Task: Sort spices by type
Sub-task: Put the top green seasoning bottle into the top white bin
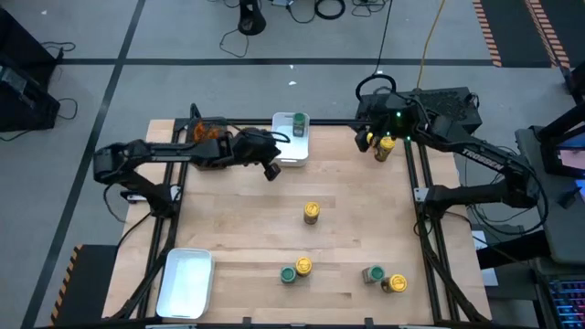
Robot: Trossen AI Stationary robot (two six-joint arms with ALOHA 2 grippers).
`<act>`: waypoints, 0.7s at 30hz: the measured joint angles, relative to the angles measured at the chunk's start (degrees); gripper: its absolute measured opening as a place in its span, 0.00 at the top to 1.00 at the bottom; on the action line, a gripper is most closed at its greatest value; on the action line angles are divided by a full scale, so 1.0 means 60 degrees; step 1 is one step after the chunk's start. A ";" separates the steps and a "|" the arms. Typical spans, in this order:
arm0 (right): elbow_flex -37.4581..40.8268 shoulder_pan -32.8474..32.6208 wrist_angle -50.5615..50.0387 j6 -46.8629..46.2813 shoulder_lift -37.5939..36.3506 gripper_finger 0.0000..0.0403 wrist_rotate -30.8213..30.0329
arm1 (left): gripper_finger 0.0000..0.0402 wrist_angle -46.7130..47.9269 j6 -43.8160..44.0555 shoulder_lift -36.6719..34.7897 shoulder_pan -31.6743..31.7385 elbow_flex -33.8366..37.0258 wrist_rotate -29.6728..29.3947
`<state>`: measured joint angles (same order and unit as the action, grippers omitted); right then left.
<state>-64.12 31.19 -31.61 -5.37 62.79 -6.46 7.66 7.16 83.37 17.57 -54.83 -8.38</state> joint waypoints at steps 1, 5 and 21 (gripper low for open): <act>-0.0002 0.0221 0.0009 0.0000 0.0086 0.42 -0.0002 | 0.97 -0.0034 0.0000 -0.0216 -0.0004 0.0000 0.0000; -0.0004 0.1228 -0.0081 0.0000 0.0734 0.42 0.0098 | 0.97 -0.0117 0.0000 -0.0829 -0.0005 0.0000 0.0004; -0.0004 0.2529 -0.0454 -0.0268 0.2194 0.42 0.0525 | 0.65 0.0649 -0.0751 -0.1388 -0.0060 0.0004 0.0683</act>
<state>-64.14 46.37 -34.33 -6.98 75.95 -3.31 11.56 2.65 75.05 17.21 -54.81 -4.29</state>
